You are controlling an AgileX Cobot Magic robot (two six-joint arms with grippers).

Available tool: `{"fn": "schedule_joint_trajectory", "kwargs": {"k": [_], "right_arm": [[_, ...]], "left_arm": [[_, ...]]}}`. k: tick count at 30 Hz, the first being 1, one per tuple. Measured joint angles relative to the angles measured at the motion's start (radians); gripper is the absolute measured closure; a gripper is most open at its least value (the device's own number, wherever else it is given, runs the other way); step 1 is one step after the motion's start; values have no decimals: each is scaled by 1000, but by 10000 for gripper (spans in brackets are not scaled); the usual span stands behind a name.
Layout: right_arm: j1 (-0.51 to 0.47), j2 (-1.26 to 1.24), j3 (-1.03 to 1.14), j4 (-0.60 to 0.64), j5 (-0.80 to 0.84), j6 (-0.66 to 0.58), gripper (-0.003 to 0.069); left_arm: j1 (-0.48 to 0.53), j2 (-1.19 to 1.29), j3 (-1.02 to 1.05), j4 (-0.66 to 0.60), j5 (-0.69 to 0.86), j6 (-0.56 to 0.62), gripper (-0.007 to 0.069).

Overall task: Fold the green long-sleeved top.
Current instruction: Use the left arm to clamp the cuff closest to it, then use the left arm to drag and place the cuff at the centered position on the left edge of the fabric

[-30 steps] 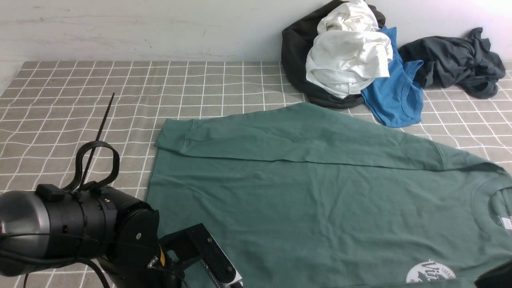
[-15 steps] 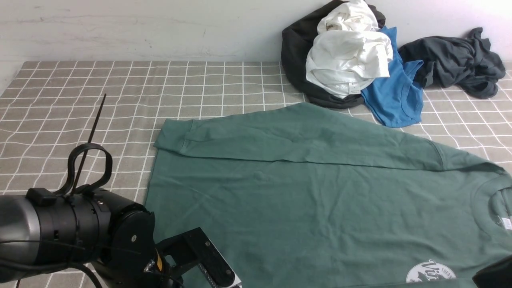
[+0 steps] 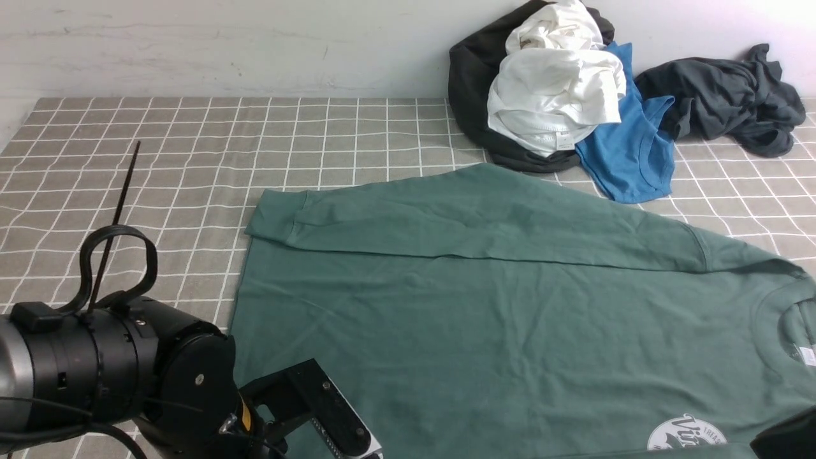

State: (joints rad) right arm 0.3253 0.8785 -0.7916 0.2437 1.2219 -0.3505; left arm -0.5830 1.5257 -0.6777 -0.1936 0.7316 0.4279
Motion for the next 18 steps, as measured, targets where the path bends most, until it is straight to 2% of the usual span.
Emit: {"fn": "schedule_joint_trajectory", "kwargs": {"k": [8, 12, 18], "right_arm": [[0, 0, 0, -28, -1, 1, 673], [0, 0, 0, -92, -3, 36, 673], [0, 0, 0, -127, -17, 55, 673]], "left_arm": [[32, 0, -163, 63, 103, -5, 601], [126, 20, -376, 92, 161, 27, 597], [202, 151, -541, 103, 180, 88, 596]]}}
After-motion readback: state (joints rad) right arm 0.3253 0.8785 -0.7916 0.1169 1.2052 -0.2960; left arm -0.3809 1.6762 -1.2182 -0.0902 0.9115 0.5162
